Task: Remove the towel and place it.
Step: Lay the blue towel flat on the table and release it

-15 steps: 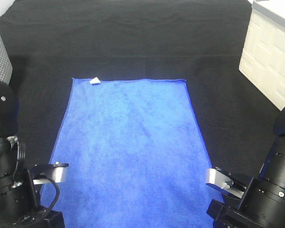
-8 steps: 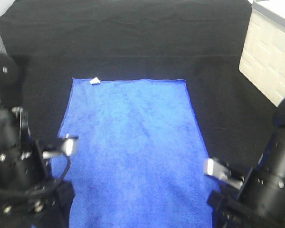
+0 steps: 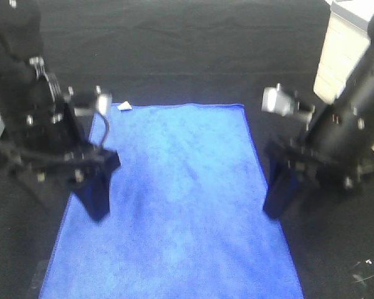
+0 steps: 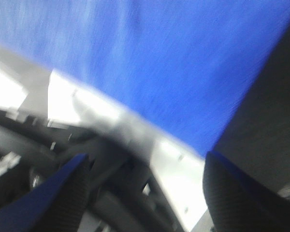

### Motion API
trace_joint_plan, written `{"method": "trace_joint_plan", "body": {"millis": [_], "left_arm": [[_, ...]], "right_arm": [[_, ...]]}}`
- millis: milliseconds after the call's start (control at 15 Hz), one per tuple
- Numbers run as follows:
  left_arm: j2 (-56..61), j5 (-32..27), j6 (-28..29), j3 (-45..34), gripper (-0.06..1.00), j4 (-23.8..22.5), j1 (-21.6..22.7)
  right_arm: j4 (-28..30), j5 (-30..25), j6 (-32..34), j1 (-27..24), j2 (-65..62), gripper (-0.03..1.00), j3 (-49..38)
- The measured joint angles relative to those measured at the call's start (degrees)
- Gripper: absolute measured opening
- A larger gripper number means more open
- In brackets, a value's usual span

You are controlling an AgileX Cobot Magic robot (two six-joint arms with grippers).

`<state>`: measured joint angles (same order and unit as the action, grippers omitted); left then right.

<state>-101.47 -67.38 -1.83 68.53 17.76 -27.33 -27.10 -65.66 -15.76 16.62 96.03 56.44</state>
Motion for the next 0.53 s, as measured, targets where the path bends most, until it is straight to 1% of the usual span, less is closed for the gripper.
{"method": "trace_joint_plan", "body": {"millis": [67,133,200,333,400,533], "left_arm": [[0.0,0.7,1.8,3.0,0.69,-4.2,0.9],[0.0,0.9,2.8,5.9,0.69,-7.4,2.3],[-0.5,0.9,3.0,10.5,0.69,-9.5,5.3],[-2.3,0.8,2.8,16.7,0.69,-10.1,9.7],[-3.8,0.5,2.4,20.0,0.69,-10.1,11.6],[-7.8,-0.6,1.8,25.8,0.69,-10.2,15.0]], "right_arm": [[1.3,0.0,1.5,-1.0,0.0,0.64,3.4],[1.5,0.1,1.9,-2.8,0.0,0.64,7.4],[1.5,-0.7,1.9,-6.2,1.0,0.64,13.7],[1.5,-2.6,2.3,-10.4,4.6,0.62,22.8],[1.5,-3.0,2.4,-11.6,7.0,0.62,27.6],[2.9,-3.2,2.9,-12.2,10.8,0.62,34.3]]}}
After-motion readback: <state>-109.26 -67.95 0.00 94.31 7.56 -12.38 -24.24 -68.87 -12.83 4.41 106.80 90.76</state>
